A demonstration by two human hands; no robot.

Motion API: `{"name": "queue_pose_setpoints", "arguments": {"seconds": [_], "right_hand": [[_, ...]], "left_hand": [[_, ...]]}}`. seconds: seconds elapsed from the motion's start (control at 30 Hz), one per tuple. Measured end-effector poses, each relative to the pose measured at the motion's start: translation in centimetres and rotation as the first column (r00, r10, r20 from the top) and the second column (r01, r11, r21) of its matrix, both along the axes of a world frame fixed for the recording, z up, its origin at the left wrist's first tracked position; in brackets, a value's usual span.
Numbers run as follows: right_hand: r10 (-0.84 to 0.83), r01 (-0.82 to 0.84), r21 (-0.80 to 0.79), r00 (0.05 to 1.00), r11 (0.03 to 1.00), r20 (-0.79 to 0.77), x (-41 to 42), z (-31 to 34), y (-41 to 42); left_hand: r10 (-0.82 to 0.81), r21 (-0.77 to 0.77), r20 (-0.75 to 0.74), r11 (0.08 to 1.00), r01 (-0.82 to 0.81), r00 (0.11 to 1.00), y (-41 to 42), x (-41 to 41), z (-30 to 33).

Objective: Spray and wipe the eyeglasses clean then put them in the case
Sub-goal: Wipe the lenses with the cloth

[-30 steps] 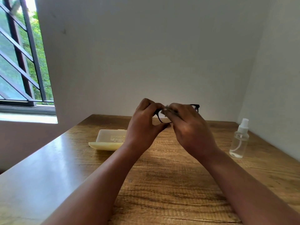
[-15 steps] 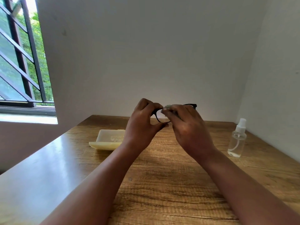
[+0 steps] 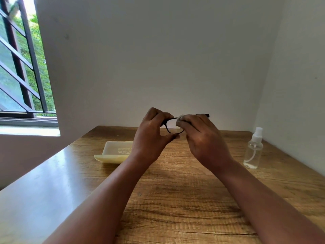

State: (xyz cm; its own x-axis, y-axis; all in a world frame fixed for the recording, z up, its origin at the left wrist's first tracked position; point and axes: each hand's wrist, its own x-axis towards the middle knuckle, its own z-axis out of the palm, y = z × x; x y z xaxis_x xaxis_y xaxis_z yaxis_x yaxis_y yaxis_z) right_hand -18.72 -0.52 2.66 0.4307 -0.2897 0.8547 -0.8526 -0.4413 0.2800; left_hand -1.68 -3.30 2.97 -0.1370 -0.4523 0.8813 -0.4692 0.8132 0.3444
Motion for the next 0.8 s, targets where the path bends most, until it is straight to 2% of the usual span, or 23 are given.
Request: {"name": "queue_pose_setpoints", "arguments": {"seconds": [0.3,0.57,0.73,0.8], "right_hand": [[0.063,-0.066,-0.023,0.99,0.998,-0.125,0.6,-0.7,0.1],[-0.008,0.007,-0.02,1.0,1.0,-0.018,-0.3,-0.4,-0.3],[0.113,-0.118,-0.017,0.979,0.993,-0.169,1.4,-0.7,0.1],[0.139,-0.141,0.001,0.973,0.99,-0.183,1.8,-0.7,0.1]], "left_hand": [[0.005,0.005,-0.005,1.0,-0.005,1.0,-0.2,0.2,0.0],[0.0,0.018,0.01,1.0,0.0,1.0,0.0,0.1,-0.2],[0.029,-0.026,0.067,0.999,-0.028,0.997,0.0,0.2,-0.3],[0.034,-0.033,0.07,0.999,-0.031,0.997,-0.1,0.4,-0.3]]}}
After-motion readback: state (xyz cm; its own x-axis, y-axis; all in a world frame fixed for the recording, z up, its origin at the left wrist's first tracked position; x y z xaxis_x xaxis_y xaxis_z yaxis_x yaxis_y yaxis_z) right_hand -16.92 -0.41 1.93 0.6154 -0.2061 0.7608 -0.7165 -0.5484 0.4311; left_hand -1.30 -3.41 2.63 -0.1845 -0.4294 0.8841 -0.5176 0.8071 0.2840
